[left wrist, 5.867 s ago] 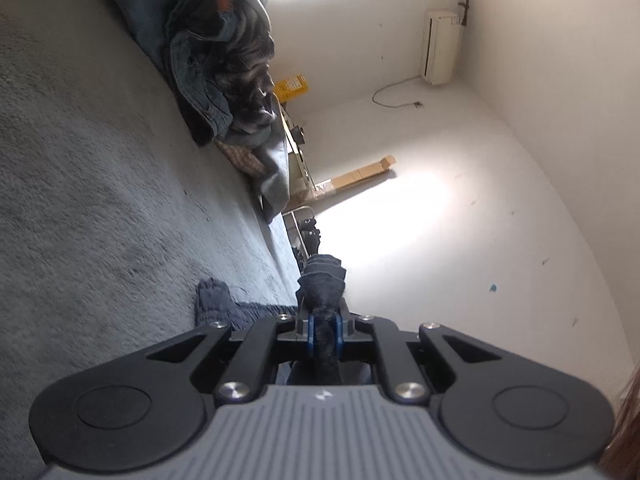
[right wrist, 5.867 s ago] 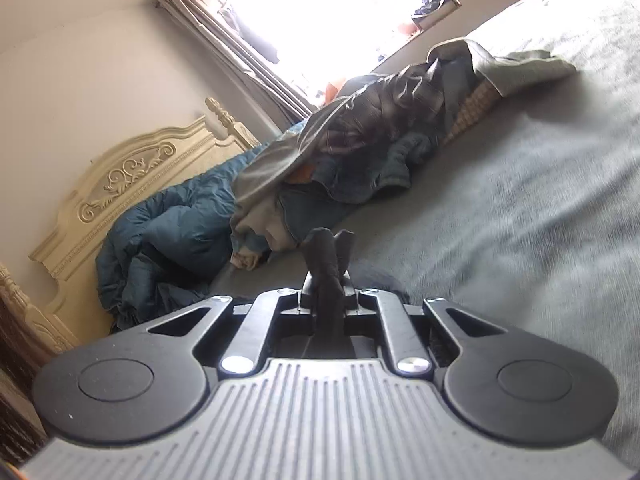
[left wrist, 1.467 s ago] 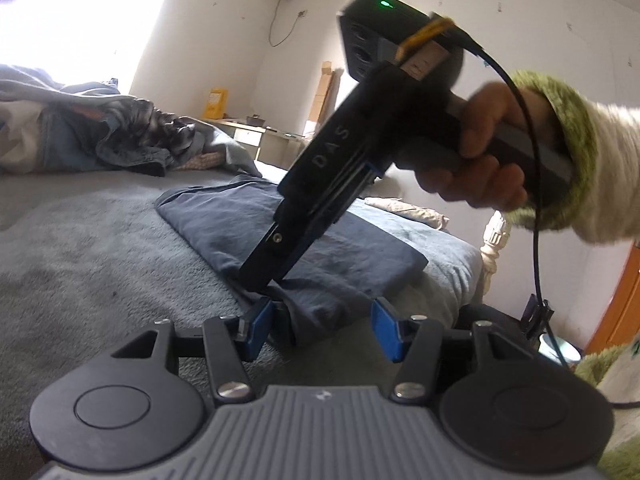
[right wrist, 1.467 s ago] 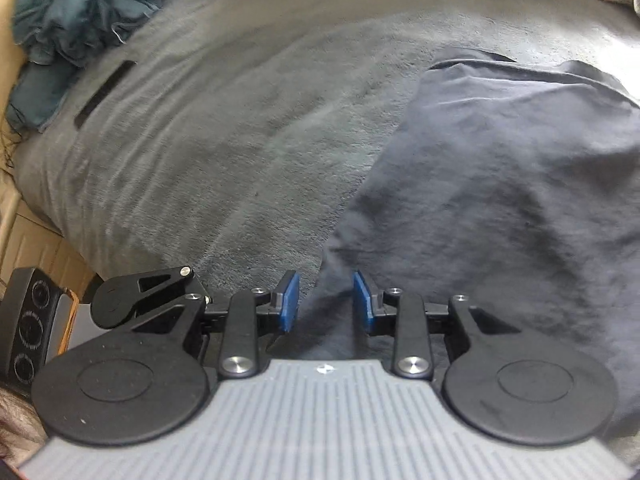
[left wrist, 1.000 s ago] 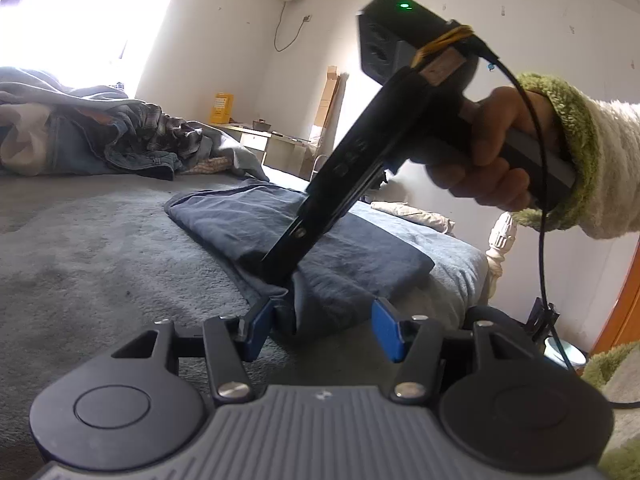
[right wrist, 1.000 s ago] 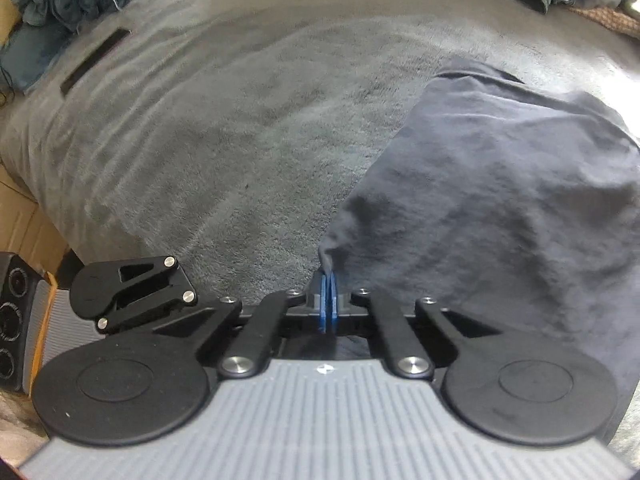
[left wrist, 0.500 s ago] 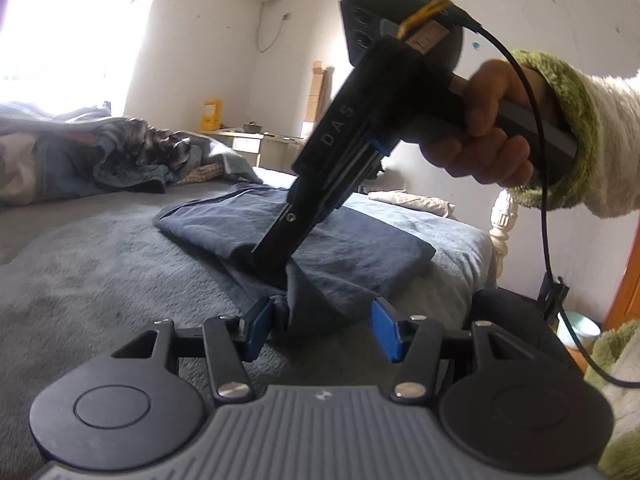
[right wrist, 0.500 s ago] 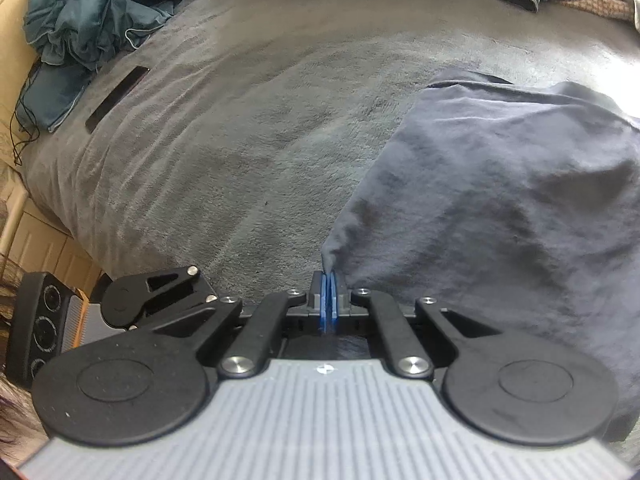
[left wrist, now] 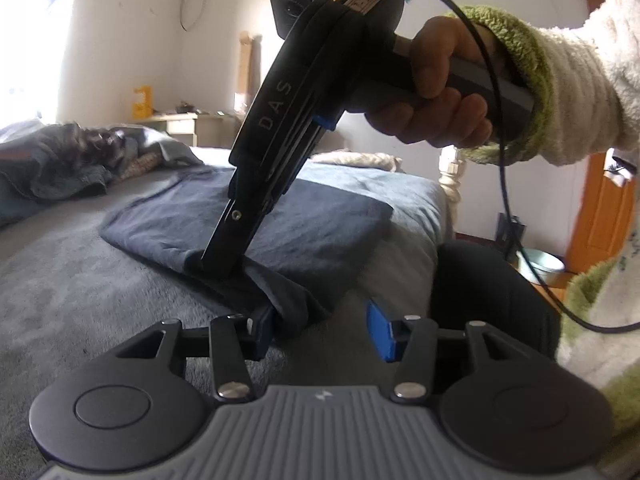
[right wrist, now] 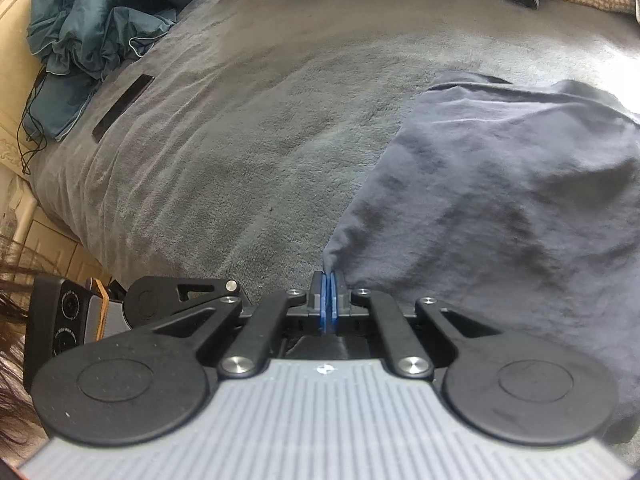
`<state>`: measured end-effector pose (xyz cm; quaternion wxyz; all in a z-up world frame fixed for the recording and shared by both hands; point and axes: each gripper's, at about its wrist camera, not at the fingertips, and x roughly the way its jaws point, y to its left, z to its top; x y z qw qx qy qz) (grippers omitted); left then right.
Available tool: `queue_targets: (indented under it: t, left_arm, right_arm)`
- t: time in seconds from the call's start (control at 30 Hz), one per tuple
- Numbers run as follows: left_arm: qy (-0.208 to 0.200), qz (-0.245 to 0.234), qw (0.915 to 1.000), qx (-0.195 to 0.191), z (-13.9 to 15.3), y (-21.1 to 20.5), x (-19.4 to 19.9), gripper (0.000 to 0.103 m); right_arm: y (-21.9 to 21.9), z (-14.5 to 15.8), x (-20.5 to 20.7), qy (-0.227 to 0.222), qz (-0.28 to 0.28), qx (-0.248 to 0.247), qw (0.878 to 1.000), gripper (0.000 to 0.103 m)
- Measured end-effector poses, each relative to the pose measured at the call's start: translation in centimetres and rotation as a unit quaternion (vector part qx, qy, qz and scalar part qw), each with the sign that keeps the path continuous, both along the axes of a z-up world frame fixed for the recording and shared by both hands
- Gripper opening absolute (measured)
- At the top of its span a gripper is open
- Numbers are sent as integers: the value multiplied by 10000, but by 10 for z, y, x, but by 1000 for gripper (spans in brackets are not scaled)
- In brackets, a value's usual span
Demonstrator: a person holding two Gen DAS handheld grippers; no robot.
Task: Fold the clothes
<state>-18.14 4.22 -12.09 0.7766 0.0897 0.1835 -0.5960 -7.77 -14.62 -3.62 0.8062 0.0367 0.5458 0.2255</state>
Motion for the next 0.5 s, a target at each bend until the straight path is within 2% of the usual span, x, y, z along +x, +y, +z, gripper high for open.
queue_targets:
  t: [0.17, 0.37, 0.5]
  left_arm:
    - [482, -1, 9987, -166, -6, 8, 13, 43]
    - [1122, 282, 9924, -426, -13, 22, 24, 43]
    - [1532, 533, 9845, -659, -14, 34, 25, 43]
  right_arm:
    - [2, -13, 6, 133, -69, 78, 9999, 1]
    - [-7, -37, 17, 533, -385, 511, 9965, 7]
    - [-23, -42, 16, 493, -602, 1169, 9901, 18]
